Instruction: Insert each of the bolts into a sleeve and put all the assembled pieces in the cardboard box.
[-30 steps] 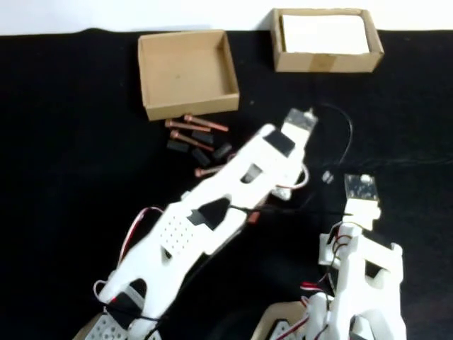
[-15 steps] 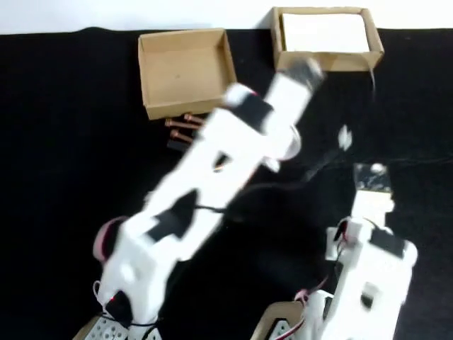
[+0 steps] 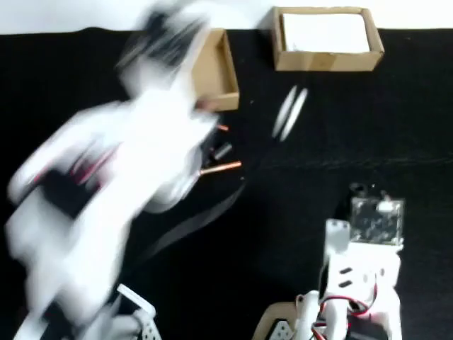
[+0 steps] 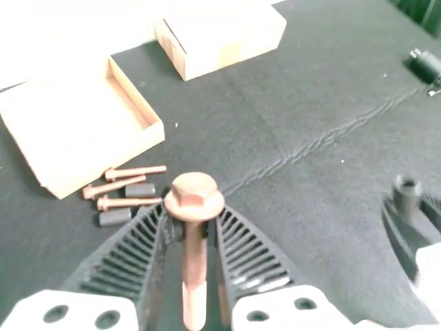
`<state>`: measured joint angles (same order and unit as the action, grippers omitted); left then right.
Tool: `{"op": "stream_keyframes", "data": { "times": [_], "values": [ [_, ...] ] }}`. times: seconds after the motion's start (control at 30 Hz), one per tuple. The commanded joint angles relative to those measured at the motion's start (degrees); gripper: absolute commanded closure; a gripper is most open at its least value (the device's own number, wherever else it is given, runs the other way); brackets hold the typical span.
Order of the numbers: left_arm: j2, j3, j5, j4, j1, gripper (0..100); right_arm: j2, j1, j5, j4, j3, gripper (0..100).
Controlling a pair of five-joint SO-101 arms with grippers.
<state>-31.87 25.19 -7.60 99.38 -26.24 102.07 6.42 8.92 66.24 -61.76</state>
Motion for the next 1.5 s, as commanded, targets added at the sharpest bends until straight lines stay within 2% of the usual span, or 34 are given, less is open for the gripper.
{"op": "stream_keyframes", "data": {
  "times": [0.0,0.13,0.27,0.37,0.43,0.53,0.7,0.83,0.97,1.17,1.47],
  "values": [
    [-16.4,-18.2,0.3,-4.9,1.5,99,-1.7,-7.8,-14.2,-9.5,-0.7,99.1],
    [-28.5,-43.5,0.4,-16.2,5.7,99,-3.0,-20.4,-21.1,-18.3,-6.7,99.1],
    [-38.8,-65.5,0.4,-34.8,9.4,99,-4.3,-32.5,-21.5,-26.8,-14.4,99.1],
    [-43.7,-75.6,0.3,-50.3,9.3,99,-5.9,-37.8,-21.5,-30.1,-19.6,99.1],
    [-43.8,-76.3,0.2,-55.8,8.6,99,-7.2,-39.6,-21.4,-31.5,-22.5,99.1],
    [-40.1,-72.0,-0.2,-56.0,5.3,99,-8.4,-40.9,-21.4,-33.5,-24.7,99.1],
    [-30.7,-60.5,-0.3,-51.7,-2.2,99,-9.2,-40.9,-20.7,-34.9,-25.2,99.1],
    [-23.3,-52.6,-5.2,-48.8,-7.6,99,-9.0,-40.6,-18.1,-34.9,-25.2,99.1],
    [-18.2,-49.5,-6.7,-47.9,-9.0,99,-8.9,-40.6,-18.1,-34.9,-24.9,99.1],
    [-16.7,-51.6,-9.2,-47.5,-8.5,99,-8.9,-40.4,-18.2,-34.9,-25.2,99.1],
    [-16.3,-55.7,-9.1,-52.8,-8.4,99,-8.9,-40.2,-18.2,-38.1,-25.3,99.1]
  ]
}}
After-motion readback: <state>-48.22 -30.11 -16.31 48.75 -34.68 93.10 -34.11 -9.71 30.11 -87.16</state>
